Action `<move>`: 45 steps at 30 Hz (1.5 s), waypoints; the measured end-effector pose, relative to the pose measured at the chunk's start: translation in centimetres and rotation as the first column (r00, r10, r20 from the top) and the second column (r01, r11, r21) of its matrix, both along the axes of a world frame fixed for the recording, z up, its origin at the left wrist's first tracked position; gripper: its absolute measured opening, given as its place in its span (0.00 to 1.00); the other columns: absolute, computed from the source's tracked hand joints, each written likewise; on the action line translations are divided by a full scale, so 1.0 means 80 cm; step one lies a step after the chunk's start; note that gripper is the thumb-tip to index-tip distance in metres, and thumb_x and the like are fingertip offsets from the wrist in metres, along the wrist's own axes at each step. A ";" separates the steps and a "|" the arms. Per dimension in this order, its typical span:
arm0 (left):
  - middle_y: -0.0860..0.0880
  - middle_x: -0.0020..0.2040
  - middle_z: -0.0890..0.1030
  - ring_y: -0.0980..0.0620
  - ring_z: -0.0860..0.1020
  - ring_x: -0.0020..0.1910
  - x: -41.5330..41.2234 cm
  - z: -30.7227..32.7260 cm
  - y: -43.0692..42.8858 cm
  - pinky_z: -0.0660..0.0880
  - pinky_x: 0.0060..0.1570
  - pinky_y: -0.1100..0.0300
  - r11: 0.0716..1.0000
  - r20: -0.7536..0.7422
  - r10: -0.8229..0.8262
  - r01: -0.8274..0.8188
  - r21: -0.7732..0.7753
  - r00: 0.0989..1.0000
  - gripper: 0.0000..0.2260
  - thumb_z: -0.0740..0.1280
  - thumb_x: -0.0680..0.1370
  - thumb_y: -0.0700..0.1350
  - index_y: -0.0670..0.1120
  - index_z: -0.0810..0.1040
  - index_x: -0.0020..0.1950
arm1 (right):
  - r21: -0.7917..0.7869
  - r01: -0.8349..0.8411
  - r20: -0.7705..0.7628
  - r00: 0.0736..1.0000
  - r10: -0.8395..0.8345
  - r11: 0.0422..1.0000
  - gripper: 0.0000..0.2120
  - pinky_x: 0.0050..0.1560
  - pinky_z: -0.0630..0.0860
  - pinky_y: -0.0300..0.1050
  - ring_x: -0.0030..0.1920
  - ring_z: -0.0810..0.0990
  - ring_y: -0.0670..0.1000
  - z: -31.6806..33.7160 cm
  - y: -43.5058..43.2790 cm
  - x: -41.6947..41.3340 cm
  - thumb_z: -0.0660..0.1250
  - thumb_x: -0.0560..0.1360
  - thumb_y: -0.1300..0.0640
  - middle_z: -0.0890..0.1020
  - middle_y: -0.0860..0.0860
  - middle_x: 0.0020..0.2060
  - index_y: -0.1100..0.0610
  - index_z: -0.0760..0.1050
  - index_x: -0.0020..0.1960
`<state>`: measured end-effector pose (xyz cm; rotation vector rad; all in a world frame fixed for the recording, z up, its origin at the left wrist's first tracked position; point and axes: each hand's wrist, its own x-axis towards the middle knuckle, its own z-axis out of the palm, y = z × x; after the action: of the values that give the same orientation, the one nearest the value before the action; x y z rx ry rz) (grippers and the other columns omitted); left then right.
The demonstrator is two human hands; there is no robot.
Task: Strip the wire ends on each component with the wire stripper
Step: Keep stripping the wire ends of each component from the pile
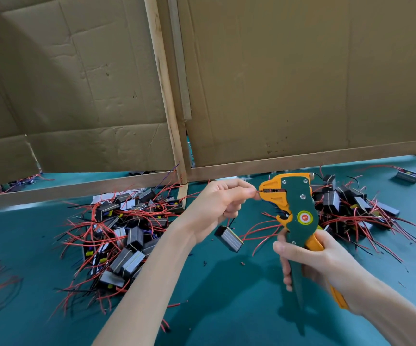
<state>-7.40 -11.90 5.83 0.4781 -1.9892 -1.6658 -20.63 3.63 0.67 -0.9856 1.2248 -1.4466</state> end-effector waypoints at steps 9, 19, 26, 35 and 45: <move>0.52 0.29 0.62 0.56 0.60 0.29 -0.001 -0.010 -0.007 0.57 0.30 0.64 1.000 0.087 -0.010 0.009 0.019 0.996 0.12 0.63 0.80 0.41 0.47 0.82 0.39 | 0.003 0.101 0.110 0.989 -0.100 0.995 0.07 0.29 0.77 0.47 0.28 0.77 0.57 -0.016 -0.010 0.016 0.76 0.61 0.55 0.77 0.61 0.30 0.56 0.80 0.33; 0.60 0.32 0.78 0.63 0.68 0.29 -0.010 -0.008 -0.025 0.65 0.34 0.72 0.862 -0.026 0.352 -0.335 -0.381 0.936 0.10 0.66 0.79 0.42 0.51 0.80 0.39 | -0.092 0.091 0.329 0.943 -0.056 0.992 0.05 0.45 0.82 0.55 0.50 0.84 0.65 -0.013 -0.020 -0.015 0.70 0.67 0.62 0.83 0.66 0.49 0.59 0.84 0.40; 0.48 0.42 0.80 0.56 0.78 0.38 -0.095 0.011 -0.004 0.77 0.49 0.58 0.910 -0.284 0.261 -0.334 -0.247 0.923 0.06 0.64 0.80 0.36 0.36 0.80 0.49 | -0.202 0.073 0.277 0.961 -0.015 0.977 0.06 0.47 0.81 0.59 0.42 0.82 0.66 -0.008 -0.014 -0.015 0.66 0.71 0.65 0.80 0.63 0.39 0.60 0.81 0.45; 0.36 0.63 0.76 0.45 0.77 0.59 -0.158 -0.010 0.019 0.76 0.58 0.53 0.999 -0.135 0.003 -0.009 -0.047 0.991 0.13 0.57 0.82 0.33 0.39 0.74 0.65 | -0.188 0.172 0.305 0.946 -0.109 0.967 0.09 0.43 0.81 0.57 0.41 0.81 0.65 -0.004 -0.015 -0.017 0.65 0.71 0.65 0.79 0.64 0.40 0.66 0.74 0.50; 0.47 0.70 0.68 0.48 0.82 0.38 -0.032 -0.014 -0.046 0.82 0.39 0.58 0.939 -0.013 0.332 -0.332 -0.094 0.943 0.19 0.48 0.83 0.33 0.44 0.65 0.71 | -0.146 0.149 0.283 0.954 -0.103 0.978 0.10 0.44 0.82 0.56 0.42 0.82 0.65 -0.009 -0.018 -0.020 0.67 0.69 0.63 0.80 0.62 0.40 0.64 0.75 0.50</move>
<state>-9.97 -15.61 4.67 0.7363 -1.8567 -1.3565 -22.20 2.22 -0.08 -0.7931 0.9903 -1.7452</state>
